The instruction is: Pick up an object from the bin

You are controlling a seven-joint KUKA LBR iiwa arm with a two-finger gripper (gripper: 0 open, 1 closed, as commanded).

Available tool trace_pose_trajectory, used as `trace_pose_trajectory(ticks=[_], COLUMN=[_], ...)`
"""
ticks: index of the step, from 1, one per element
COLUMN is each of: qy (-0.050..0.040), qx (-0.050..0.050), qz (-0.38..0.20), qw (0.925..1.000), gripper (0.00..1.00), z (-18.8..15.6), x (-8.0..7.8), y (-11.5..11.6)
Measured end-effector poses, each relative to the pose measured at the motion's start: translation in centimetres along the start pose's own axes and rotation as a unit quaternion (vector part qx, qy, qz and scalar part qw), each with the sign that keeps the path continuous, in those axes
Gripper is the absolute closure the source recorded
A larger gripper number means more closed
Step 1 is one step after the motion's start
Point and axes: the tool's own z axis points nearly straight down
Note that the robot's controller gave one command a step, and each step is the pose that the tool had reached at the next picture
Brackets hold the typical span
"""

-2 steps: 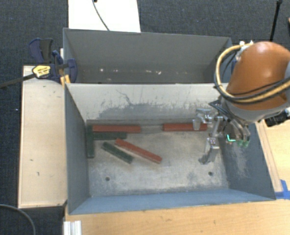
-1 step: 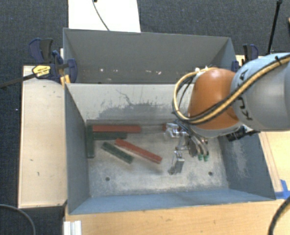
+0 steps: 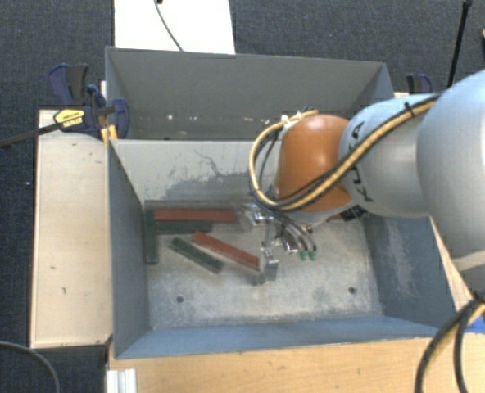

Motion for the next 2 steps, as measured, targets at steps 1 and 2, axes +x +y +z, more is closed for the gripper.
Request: trace_pose_trajectory(ticks=[1,2], qy=[-0.0010,-0.0028], qx=[0.001,0.001], qz=[0.001,-0.112], qw=[1.0000,0.9937], gripper=[1.00,1.00], z=[-0.1,-13.1], x=[-0.1,2.6], y=[-0.1,0.2])
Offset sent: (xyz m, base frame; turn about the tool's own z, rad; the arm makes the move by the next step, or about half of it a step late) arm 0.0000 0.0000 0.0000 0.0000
